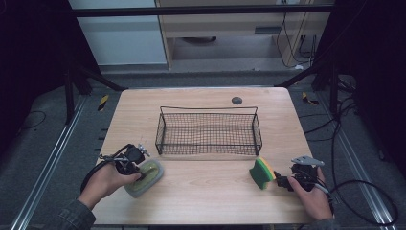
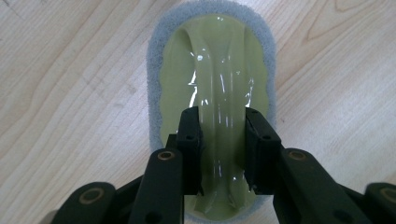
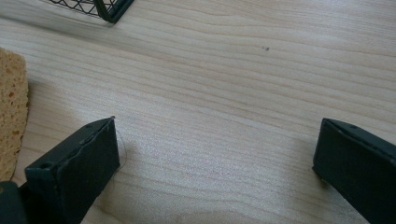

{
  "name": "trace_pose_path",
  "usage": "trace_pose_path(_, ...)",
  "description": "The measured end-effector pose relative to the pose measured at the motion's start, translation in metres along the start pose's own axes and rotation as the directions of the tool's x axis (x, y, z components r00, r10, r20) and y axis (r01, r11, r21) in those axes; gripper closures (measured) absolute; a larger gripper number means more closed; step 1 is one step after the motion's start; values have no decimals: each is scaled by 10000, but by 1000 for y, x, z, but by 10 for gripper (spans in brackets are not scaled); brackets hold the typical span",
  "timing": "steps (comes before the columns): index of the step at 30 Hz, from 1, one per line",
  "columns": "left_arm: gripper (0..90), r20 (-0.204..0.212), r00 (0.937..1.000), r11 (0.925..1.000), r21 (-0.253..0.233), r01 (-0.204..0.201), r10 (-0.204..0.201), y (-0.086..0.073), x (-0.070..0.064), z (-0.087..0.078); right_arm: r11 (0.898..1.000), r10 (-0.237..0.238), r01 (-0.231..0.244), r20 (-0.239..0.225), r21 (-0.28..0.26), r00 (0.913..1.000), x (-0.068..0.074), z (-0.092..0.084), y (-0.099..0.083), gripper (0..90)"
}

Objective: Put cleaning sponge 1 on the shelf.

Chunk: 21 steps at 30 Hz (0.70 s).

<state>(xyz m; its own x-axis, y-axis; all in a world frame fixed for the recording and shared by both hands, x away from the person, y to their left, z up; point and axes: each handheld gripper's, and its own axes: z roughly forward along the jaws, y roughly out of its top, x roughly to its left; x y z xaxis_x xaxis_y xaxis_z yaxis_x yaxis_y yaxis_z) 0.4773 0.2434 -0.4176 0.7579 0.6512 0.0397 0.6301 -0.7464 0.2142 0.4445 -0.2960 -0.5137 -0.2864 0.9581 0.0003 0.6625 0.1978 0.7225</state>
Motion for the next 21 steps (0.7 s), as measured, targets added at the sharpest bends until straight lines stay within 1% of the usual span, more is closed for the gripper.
trace_pose_path(2, 704, 45, 9998, 9998, -46, -175, 175, 0, 0, -5, 10000, -10, 10, 1, -2, 10000, 0, 0, 0, 5)
trace_pose_path(3, 704, 54, 9995, 9994, -115, -325, 326, 0, 0, -9, 10000, 0, 0, -1, 1, 10000, 0, 0, 0, 5)
trace_pose_path(5, 704, 94, 9990, 9988, -187, -444, 446, 0, -1, -15, 10000, -16, 16, 2, -3, 10000, 0, 0, 0, 5)
trace_pose_path(6, 704, 79, 9981, 9980, -177, -612, 614, 1, -1, -18, 10000, -1, 1, -1, 2, 10000, 0, 0, 0, 4)
trace_pose_path(9, 704, 141, 9962, 9957, -339, -857, 862, 3, -2, -29, 10000, 2, -2, 2, 2, 10000, 0, 0, 0, 5)
trace_pose_path(11, 704, 179, 9937, 9930, -441, -1099, 1108, 6, -4, -38, 10000, -2, 2, 3, 1, 10000, 0, 0, 0, 5)
trace_pose_path(14, 704, 134, 9884, 9869, -594, -1501, 1511, 9, -6, -49, 10000, -1, 1, 3, 1, 10000, 0, 0, 0, 5)
trace_pose_path(18, 704, -81, 9782, 9750, -794, -2075, 2075, 16, -11, -66, 10000, -15, 15, 5, 0, 10000, 0, 0, 0, 5)
trace_pose_path(19, 704, -272, 9700, 9659, -886, -2432, 2417, 21, -14, -74, 10000, -4, 4, -3, 3, 10000, 0, 0, 0, 5)
trace_pose_path(20, 704, -272, 9700, 9659, -886, -2432, 2417, 21, -14, -74, 10000, -4, 4, -3, 3, 10000, 0, 0, 0, 5)
trace_pose_path(21, 704, -415, 9639, 9597, -908, -2660, 2632, 25, -16, -79, 10000, -8, 8, -6, 6, 10000, 0, 0, 0, 5)
